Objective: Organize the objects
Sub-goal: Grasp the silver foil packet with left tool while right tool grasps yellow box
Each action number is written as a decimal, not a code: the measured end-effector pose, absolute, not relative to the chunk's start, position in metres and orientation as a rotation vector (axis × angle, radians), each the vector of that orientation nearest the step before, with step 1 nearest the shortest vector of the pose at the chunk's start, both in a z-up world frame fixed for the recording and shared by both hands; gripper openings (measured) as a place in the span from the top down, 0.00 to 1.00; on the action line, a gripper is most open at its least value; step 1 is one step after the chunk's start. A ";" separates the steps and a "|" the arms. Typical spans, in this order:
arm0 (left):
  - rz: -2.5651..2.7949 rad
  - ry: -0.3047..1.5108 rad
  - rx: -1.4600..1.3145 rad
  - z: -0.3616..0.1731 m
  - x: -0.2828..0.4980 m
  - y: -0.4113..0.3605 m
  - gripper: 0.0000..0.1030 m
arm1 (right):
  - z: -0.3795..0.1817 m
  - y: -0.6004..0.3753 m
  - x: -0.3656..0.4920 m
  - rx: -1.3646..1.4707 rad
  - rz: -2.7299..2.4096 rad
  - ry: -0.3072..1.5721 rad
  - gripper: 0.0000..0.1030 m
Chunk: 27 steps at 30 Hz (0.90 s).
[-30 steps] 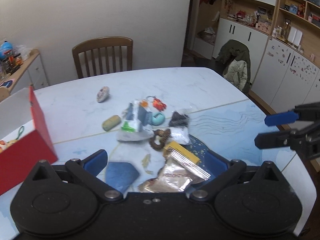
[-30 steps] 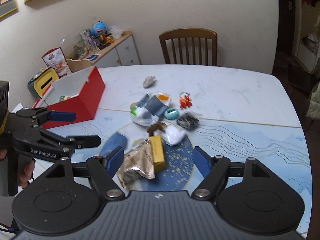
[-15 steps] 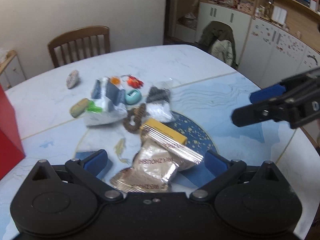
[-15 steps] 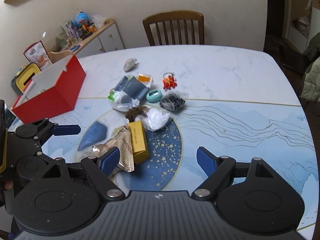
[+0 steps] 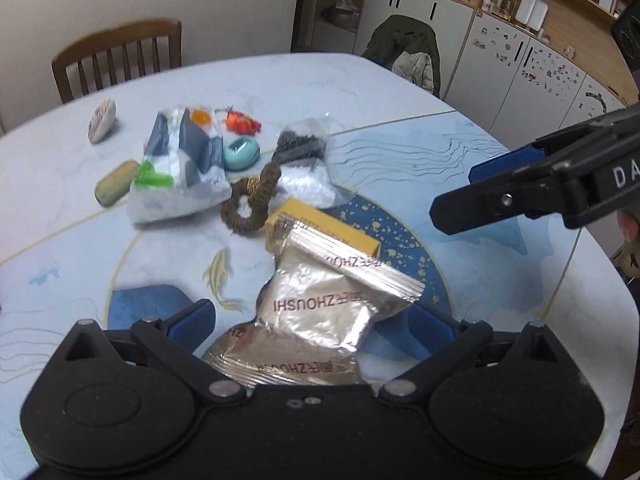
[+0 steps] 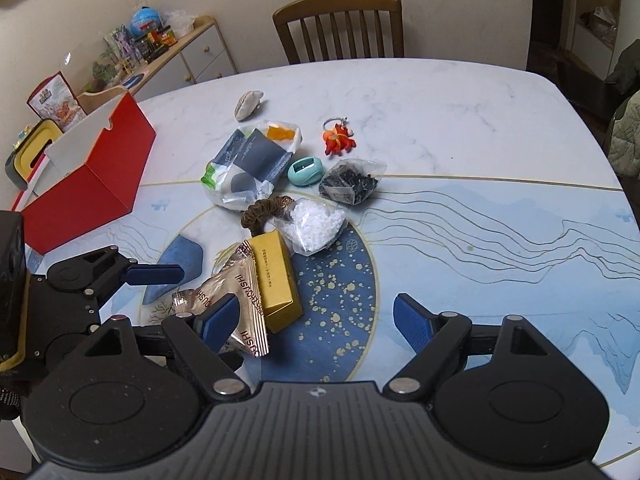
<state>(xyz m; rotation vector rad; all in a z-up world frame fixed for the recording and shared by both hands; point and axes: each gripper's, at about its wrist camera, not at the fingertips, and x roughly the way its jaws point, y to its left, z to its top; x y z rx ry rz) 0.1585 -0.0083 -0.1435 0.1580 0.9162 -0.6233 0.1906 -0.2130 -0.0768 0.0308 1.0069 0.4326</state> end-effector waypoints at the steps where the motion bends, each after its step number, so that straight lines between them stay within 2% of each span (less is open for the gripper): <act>1: -0.629 0.923 0.153 -0.146 0.161 -0.007 0.01 | -0.078 -0.211 0.192 0.031 0.433 1.010 0.18; 4: -0.645 0.933 0.161 -0.150 0.164 -0.007 0.07 | -0.081 -0.204 0.195 0.027 0.431 1.021 0.18; 9: -0.658 0.928 0.166 -0.152 0.165 -0.002 0.27 | -0.084 -0.195 0.199 0.028 0.440 1.031 0.18; 15: -0.675 0.919 0.143 -0.149 0.166 0.008 0.39 | -0.086 -0.185 0.205 0.039 0.446 1.038 0.18; 21: -0.672 0.909 0.132 -0.145 0.159 0.015 0.51 | -0.093 -0.172 0.211 0.034 0.448 1.056 0.18; 27: -0.616 0.936 0.067 -0.140 0.156 0.035 0.53 | -0.100 -0.160 0.218 0.020 0.426 1.059 0.18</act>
